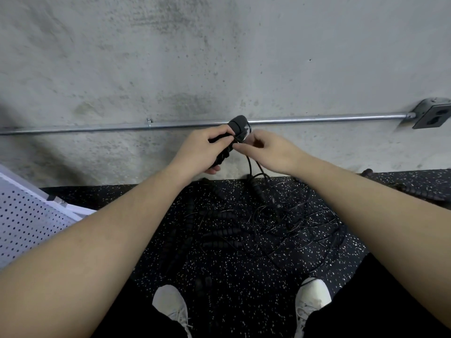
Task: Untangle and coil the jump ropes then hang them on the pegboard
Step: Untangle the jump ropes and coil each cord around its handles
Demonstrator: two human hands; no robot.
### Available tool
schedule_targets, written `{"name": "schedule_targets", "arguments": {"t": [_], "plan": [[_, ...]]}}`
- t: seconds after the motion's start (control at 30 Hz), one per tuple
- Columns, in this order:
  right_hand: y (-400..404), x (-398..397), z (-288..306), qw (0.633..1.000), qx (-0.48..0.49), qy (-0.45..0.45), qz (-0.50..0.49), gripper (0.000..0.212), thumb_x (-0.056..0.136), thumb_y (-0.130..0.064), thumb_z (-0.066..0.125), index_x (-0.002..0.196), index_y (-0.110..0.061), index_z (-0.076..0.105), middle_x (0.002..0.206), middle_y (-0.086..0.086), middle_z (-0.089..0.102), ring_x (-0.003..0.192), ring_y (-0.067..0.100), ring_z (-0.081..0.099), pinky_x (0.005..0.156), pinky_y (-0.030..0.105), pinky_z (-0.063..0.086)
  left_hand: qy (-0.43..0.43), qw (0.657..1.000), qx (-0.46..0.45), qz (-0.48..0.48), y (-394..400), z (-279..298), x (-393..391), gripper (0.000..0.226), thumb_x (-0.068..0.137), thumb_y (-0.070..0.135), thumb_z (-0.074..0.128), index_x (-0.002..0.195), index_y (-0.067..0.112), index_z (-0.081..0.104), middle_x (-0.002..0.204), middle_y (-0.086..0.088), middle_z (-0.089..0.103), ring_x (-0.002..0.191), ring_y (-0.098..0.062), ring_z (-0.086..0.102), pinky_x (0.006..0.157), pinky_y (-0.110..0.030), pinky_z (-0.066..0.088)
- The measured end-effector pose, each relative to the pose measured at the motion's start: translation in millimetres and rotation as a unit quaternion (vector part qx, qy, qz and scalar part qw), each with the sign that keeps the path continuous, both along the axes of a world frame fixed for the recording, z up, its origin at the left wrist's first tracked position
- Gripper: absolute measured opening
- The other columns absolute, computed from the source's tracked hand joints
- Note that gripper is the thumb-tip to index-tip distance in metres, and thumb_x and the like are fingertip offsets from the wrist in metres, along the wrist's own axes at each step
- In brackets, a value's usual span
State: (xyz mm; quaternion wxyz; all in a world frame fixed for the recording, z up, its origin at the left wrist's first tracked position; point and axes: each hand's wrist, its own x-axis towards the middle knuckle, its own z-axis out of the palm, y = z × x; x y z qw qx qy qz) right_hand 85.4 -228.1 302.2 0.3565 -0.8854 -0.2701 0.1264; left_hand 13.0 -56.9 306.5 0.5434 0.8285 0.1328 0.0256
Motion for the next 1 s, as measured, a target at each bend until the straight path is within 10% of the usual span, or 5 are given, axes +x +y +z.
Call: {"name": "schedule_targets", "arguments": {"t": [0.2, 0.53, 1.0], "plan": [[4.2, -0.9, -3.6, 0.975, 0.159, 0.156, 0.024, 0.026, 0.108, -0.028, 0.045, 0.089, -0.018, 0.059, 0.055, -0.012, 0.046, 0.050, 0.007, 0.042, 0.055, 0.024, 0.041, 0.022, 0.990, -0.141, 0.018, -6.4, 5.7, -2.3, 0.014, 0.101, 0.036, 0.063, 0.110, 0.039, 0.073, 0.099, -0.007, 0.075, 0.065, -0.027, 0.070, 0.055, -0.027, 0.055], [-9.0, -5.7, 4.2, 0.985, 0.093, 0.129, 0.073, 0.044, 0.108, -0.042, 0.037, 0.072, -0.020, 0.048, 0.053, -0.008, 0.042, 0.052, 0.013, 0.038, 0.057, 0.028, 0.037, 0.042, 0.920, -0.375, 0.103, -1.1, 12.9, -0.9, 0.043, 0.097, 0.047, 0.064, 0.134, 0.026, 0.061, 0.088, -0.007, 0.073, 0.057, -0.021, 0.065, 0.041, -0.021, 0.044], [-47.0, 5.9, 7.7, 0.985, 0.019, 0.146, 0.086, 0.060, 0.072, -0.075, 0.057, 0.065, -0.016, 0.052, 0.058, -0.001, 0.046, 0.056, 0.013, 0.040, 0.082, 0.028, 0.040, 0.078, 0.927, -0.357, -0.081, 4.9, 19.3, -14.3, 0.037, 0.079, 0.057, 0.064, 0.089, 0.022, 0.072, 0.078, -0.003, 0.066, 0.048, -0.016, 0.051, 0.036, -0.017, 0.031]]}}
